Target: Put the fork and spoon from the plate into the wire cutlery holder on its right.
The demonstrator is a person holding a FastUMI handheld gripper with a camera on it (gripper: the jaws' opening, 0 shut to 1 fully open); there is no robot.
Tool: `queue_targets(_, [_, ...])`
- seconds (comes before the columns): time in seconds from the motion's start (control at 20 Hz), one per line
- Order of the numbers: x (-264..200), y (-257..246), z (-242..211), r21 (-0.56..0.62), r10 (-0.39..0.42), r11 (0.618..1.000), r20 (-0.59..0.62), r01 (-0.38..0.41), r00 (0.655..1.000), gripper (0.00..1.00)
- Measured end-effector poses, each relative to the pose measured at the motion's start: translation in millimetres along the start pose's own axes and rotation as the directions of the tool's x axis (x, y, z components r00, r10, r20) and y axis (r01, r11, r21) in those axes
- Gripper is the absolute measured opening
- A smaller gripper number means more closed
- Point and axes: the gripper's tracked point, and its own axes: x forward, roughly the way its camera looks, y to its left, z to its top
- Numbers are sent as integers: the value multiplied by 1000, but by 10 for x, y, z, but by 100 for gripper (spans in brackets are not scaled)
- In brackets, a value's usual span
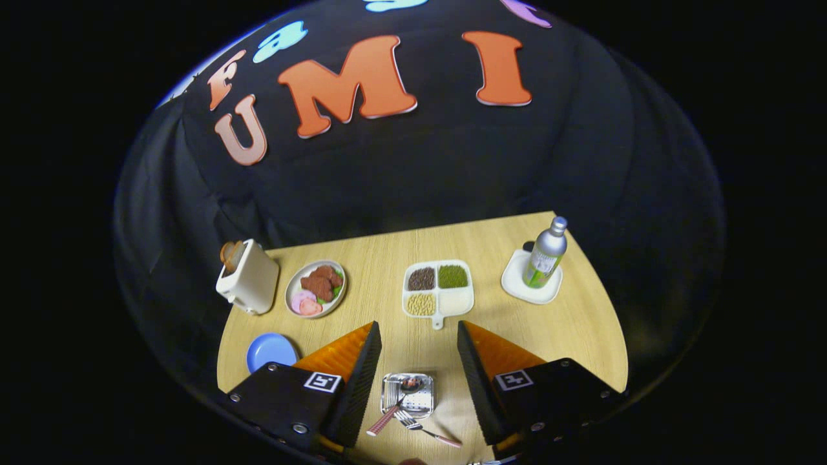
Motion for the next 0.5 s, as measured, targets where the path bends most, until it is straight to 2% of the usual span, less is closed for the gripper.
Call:
queue_targets(0.1, [-116,16,230,-7,-21,1000,131,22,991,77])
queue_targets(0.25, [-336,7,463,-28,-46,998,282,56,958,83])
queue_targets(0.5, [-684,24,726,-30,-49,997,462,71,885,84])
